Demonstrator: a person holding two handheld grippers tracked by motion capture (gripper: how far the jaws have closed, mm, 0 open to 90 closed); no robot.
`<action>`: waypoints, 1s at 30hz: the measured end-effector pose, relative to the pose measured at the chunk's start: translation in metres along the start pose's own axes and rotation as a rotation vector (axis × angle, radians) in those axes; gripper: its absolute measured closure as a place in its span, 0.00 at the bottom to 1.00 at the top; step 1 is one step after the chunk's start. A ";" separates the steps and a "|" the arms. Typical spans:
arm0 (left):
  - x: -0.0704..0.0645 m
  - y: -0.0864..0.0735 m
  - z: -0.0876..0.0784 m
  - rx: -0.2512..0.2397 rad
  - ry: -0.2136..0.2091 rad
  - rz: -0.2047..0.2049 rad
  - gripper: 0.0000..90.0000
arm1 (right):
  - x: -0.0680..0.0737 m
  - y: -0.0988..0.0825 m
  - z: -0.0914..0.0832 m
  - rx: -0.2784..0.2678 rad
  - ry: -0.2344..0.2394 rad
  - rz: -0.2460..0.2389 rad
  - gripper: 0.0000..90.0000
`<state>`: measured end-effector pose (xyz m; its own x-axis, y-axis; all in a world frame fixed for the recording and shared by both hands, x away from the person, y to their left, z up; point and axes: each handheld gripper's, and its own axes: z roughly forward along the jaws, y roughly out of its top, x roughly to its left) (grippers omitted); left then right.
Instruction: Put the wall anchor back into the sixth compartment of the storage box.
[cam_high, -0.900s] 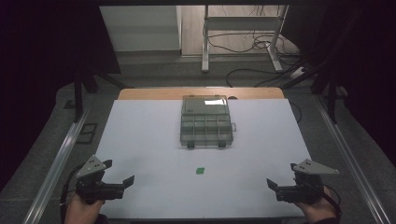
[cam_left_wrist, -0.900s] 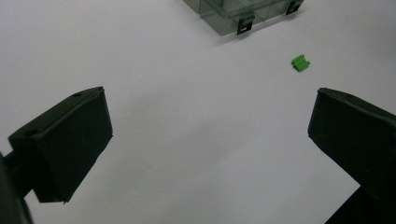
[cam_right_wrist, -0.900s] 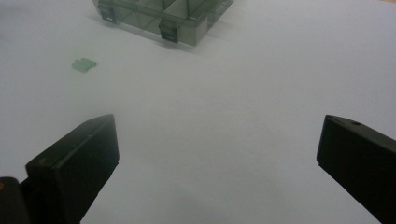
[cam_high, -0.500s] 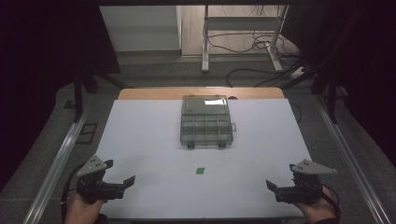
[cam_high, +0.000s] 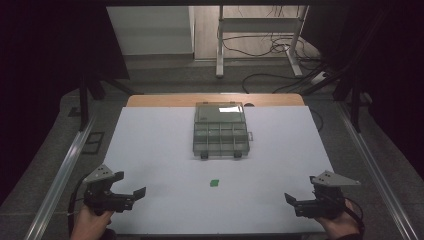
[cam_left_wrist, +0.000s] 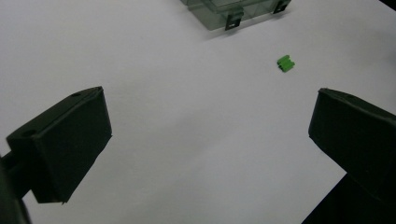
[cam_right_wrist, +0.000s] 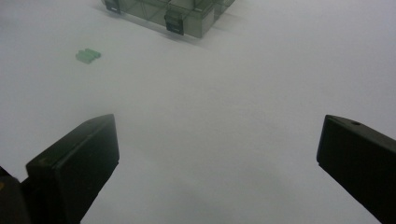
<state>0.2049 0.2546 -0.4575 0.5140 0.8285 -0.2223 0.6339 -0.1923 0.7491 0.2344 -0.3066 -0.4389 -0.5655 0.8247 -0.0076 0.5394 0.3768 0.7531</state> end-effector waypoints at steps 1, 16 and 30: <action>-0.001 0.001 0.001 0.003 -0.002 0.007 0.00 | 0.000 0.000 0.000 -0.002 0.000 0.003 0.00; -0.004 0.014 0.019 0.050 -0.038 0.031 0.00 | -0.001 -0.001 -0.002 -0.018 -0.011 0.014 0.00; -0.009 0.028 0.034 0.063 -0.062 0.087 0.00 | -0.001 -0.001 -0.002 -0.018 -0.010 0.011 0.00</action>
<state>0.2375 0.2237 -0.4553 0.6023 0.7732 -0.1982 0.6195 -0.2962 0.7270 0.2334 -0.3082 -0.4383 -0.5535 0.8328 -0.0056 0.5342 0.3602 0.7647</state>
